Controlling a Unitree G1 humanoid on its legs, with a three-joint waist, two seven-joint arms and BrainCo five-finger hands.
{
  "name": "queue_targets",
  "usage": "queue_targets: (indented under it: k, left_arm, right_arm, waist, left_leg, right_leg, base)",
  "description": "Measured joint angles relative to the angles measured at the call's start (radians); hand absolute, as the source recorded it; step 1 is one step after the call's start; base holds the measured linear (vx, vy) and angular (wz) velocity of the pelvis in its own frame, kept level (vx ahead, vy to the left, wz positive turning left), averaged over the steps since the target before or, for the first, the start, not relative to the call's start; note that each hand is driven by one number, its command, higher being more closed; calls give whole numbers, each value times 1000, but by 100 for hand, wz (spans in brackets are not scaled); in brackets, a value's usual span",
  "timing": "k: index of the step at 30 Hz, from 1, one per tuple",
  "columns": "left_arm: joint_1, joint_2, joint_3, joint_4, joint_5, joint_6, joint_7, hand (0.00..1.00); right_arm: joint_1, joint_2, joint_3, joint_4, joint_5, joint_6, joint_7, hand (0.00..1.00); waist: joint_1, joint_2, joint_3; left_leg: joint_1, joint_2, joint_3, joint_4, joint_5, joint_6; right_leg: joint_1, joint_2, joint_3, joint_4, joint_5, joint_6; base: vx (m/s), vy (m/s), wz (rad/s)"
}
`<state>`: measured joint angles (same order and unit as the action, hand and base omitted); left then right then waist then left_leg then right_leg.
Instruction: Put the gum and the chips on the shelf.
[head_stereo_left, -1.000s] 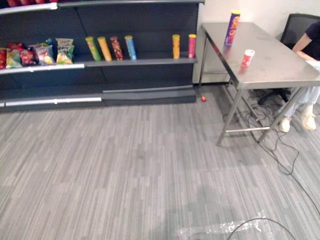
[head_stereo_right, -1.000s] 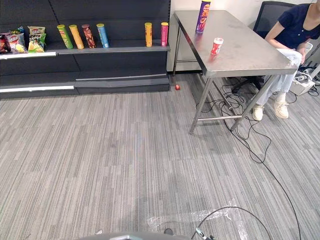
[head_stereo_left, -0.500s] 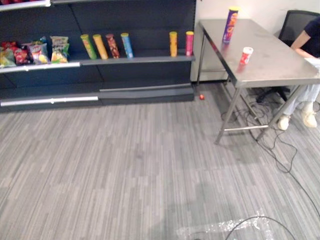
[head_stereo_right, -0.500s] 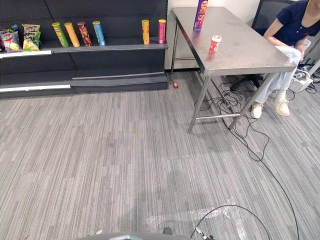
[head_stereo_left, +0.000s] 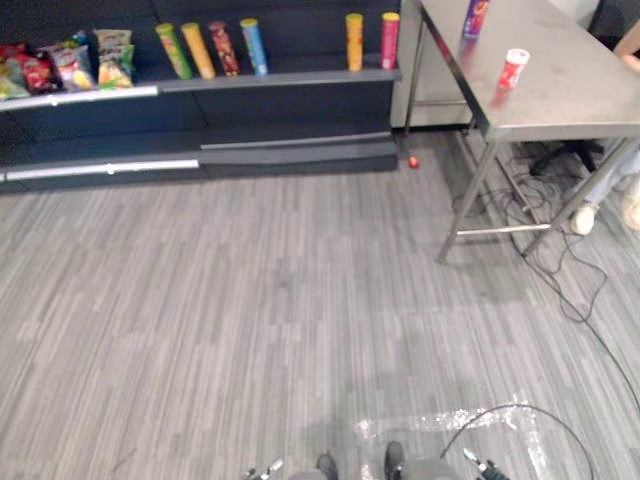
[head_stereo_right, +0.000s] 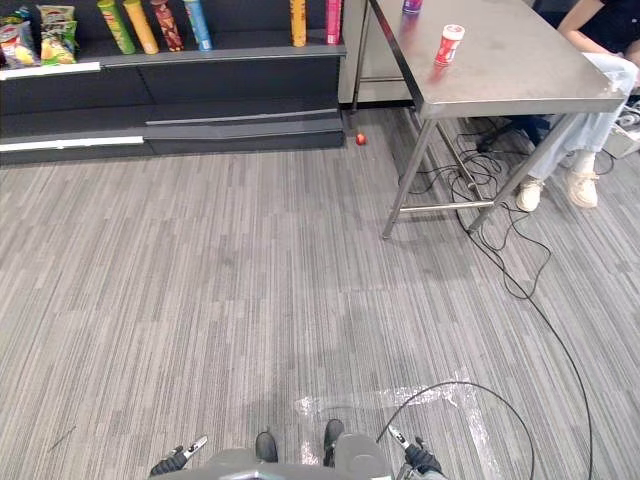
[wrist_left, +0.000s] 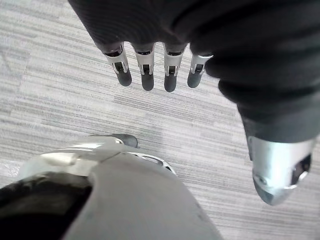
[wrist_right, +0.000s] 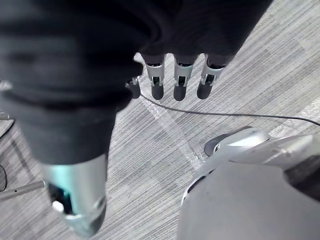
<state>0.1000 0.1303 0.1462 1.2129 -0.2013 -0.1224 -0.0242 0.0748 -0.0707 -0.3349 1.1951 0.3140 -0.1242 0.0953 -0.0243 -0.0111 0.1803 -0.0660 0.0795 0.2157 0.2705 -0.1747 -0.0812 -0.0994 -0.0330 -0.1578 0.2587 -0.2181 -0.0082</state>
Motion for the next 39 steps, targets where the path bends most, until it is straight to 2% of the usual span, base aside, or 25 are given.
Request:
queue_targets:
  k: [2,5,7,10,12,14,15,16,17,18,21,22,24,25,26,27,28,29,31,32,34,36,37,38,39]
  left_arm:
    - [4,-7,6,-26,-67,-3,-1,0]
    - [9,-19,12,-26,-144,-3,-3,0]
    - [9,-19,11,-28,-150,-6,-6,0]
    - [11,-20,12,-29,-150,-13,-13,0]
    - [14,-38,44,-30,-150,-17,-13,0]
    - [20,-57,72,-30,-151,-22,-13,0]
    - [28,-52,89,-31,-150,-22,-18,0]
    - [28,-45,96,-30,-150,-22,-19,0]
    - [33,-31,97,-26,-145,-27,-20,0]
    - [34,-24,94,-16,-145,-26,-20,0]
    - [26,-17,86,10,-141,-21,-19,0]
    - [27,-17,82,10,-140,-21,-19,0]
    - [32,-5,44,9,-127,-21,-19,0]
    - [32,1,14,3,-112,-21,-19,0]
    - [22,4,-8,-5,-96,-24,-19,0]
    - [16,7,-16,-7,-90,-24,-19,0]
    - [12,12,-33,-9,-88,-24,-18,0]
    - [12,5,-44,-9,-86,-22,-18,0]
    - [12,-2,-40,-3,-58,-21,-18,0]
    - [10,-7,-30,1,-51,-21,-18,0]
    - [5,-21,17,0,-47,-20,-20,0]
    - [4,-35,61,-2,-47,-21,-20,0]
    - [3,-47,93,-3,-47,-21,-19,0]
    - [4,-57,105,-3,-47,-20,-19,0]
    - [1,-93,141,-2,-47,-21,-23,0]
  right_arm:
    - [12,1,0,0,2,-14,1,0]
    - [27,-1,-1,0,15,-14,0,0]
    - [26,-1,-3,0,19,-15,0,0]
    - [23,-1,-3,1,18,-15,-2,0]
    - [21,-8,-1,0,17,-14,-2,0]
    - [27,-20,-2,2,10,-12,-1,0]
    - [27,-14,-9,8,3,-11,0,0]
    - [27,-10,-17,17,-2,-11,0,0]
    - [24,8,-47,27,-7,-11,8,0]
    - [26,14,-61,30,-10,-11,17,0]
    - [30,21,-110,43,-17,-7,20,0]
    - [31,21,-115,40,-19,-8,20,0]
    - [29,22,-118,28,-19,-9,20,0]
    - [35,21,-111,20,-19,-9,20,0]
    - [43,21,-101,2,-17,-11,18,0]
    - [45,21,-87,-5,-12,-12,17,0]
    - [44,20,-70,-13,11,-13,16,0]
    - [47,12,-45,-25,25,-16,14,0]
    - [47,7,-11,-49,45,-20,15,0]
    - [47,6,-8,-54,56,-20,17,0]
    - [45,9,-5,-60,72,-21,18,0]
    - [49,9,-1,-61,80,-21,18,0]
    - [50,10,0,-63,80,-21,18,0]
    - [55,8,2,-64,80,-21,19,0]
    - [55,-9,2,-84,79,-22,17,0]
  waist:
    - [4,0,15]
    - [3,6,26]
    - [2,6,26]
    - [2,6,27]
    - [3,22,29]
    - [8,45,26]
    - [12,38,15]
    - [16,20,4]
    - [11,-8,-28]
    - [2,-15,-44]
    - [6,-24,-71]
    - [7,-20,-72]
    - [5,-18,-73]
    - [-4,-11,-74]
    - [-9,1,-69]
    - [-13,-2,-68]
    - [-17,-1,-60]
    - [-22,13,-47]
    - [-28,23,-27]
    - [-30,27,-22]
    - [-28,32,-15]
    - [-28,32,-11]
    - [-28,32,-5]
    - [-27,26,-2]
    - [-14,78,-5]
  left_leg:
    - [-132,43,0,311,16,7]
    - [-193,76,17,446,-7,8]
    - [-222,73,20,398,-12,12]
    - [-246,64,16,135,32,7]
    - [-248,74,-13,-109,142,-11]
    - [-250,107,-6,-152,195,-19]
    - [-247,86,6,-98,258,13]
    - [-252,69,28,-71,217,37]
    - [-283,42,59,-18,154,51]
    - [-298,16,74,11,121,67]
    - [-258,-33,132,12,92,137]
    - [-238,-35,139,12,87,145]
    - [-156,-44,155,-10,81,151]
    - [-90,-52,155,-49,76,159]
    - [-33,-58,155,-83,59,181]
    - [-6,-65,151,-99,55,183]
    - [58,-77,136,-142,50,182]
    - [134,-76,127,-188,33,173]
    - [216,-67,129,-216,11,158]
    - [235,-58,129,-216,-8,141]
    - [270,-29,130,-214,-81,93]
    - [303,-6,117,-216,-111,50]
    - [332,11,102,-216,-138,16]
    - [345,28,98,-217,-151,2]
    - [355,69,97,-210,-143,1]
  right_leg:
    - [32,-6,-20,25,-19,-9]
    - [89,-13,-24,28,-47,-8]
    - [94,-27,-16,22,-53,0]
    - [98,-60,15,10,-65,19]
    - [131,-70,52,-26,-81,45]
    - [163,-70,93,-52,-102,80]
    - [192,-108,130,-73,-118,85]
    - [196,-133,144,-89,-118,82]
    - [183,-166,170,-100,-84,63]
    - [160,-196,185,-88,-39,85]
    - [117,-247,248,2,56,99]
    - [105,-248,260,41,84,97]
    - [44,-248,269,233,199,93]
    - [-12,-248,265,379,308,93]
    - [-75,-246,258,554,313,97]
    - [-111,-244,247,630,303,89]
    - [-163,-239,212,752,246,70]
    - [-200,-228,152,813,161,42]
    - [-245,-201,73,773,65,41]
    - [-268,-183,39,706,43,41]
    - [-316,-141,-7,475,46,45]
    - [-316,-123,-8,227,77,71]
    - [-312,-122,2,125,160,62]
    - [-300,-111,-7,125,215,62]
    - [-301,-64,-31,170,148,32]
  base:
    - [-2,-120,27]
    - [112,20,12]
    - [132,96,-6]
    - [200,171,-22]
    - [389,345,-41]
    - [388,397,-66]
    - [360,354,-68]
    - [487,369,-67]
    - [602,385,-32]
    - [503,295,-19]
    - [474,293,-15]
    - [518,276,-47]
    - [386,208,-38]
    - [343,180,-6]
    - [331,166,5]
    - [326,117,14]
    - [319,61,8]
    - [365,33,0]
    - [291,-36,-2]
    - [223,-112,4]
    - [246,-195,10]
    - [380,-292,23]
    - [470,-324,25]
    - [511,-320,15]
    - [510,-275,7]
